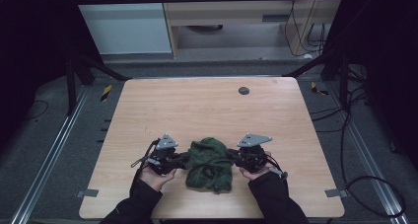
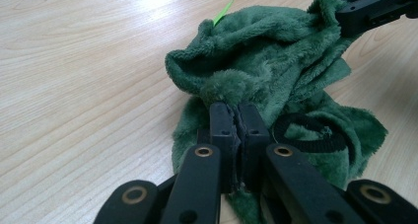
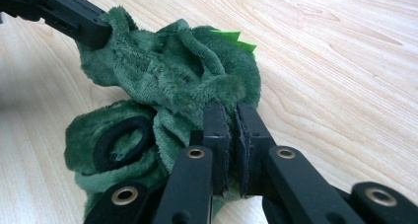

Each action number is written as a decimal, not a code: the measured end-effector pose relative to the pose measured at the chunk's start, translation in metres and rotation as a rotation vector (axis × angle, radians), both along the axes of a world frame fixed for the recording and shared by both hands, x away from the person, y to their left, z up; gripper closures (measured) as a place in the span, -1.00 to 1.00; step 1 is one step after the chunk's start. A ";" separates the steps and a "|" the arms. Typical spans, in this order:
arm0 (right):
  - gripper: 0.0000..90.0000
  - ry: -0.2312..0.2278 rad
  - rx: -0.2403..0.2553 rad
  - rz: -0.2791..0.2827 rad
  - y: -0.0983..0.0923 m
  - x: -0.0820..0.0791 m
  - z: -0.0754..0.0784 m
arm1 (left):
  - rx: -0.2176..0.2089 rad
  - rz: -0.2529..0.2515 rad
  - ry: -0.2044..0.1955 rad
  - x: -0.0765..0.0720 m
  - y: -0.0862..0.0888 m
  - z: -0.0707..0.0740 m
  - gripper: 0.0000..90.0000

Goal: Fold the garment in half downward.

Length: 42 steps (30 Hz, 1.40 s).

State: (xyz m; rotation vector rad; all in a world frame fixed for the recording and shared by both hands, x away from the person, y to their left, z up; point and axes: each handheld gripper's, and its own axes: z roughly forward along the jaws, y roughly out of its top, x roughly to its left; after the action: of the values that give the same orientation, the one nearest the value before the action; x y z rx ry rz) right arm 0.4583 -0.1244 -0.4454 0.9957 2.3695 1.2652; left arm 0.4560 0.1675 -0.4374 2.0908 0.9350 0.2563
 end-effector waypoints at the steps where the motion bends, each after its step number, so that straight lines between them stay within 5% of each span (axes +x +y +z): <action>1: 0.88 -0.002 0.000 0.004 0.000 -0.001 0.000 | -0.003 0.001 0.003 -0.001 0.000 0.000 0.95; 42: 0.83 0.132 -0.018 0.043 0.000 -0.032 -0.032 | 0.054 -0.031 0.122 -0.031 -0.002 -0.029 0.95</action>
State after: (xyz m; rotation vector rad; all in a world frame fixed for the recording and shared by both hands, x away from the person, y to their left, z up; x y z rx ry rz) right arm 0.4264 -0.1248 -0.4769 1.0580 2.5097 1.2256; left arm 0.4251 0.1660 -0.4667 2.1889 0.9767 0.1406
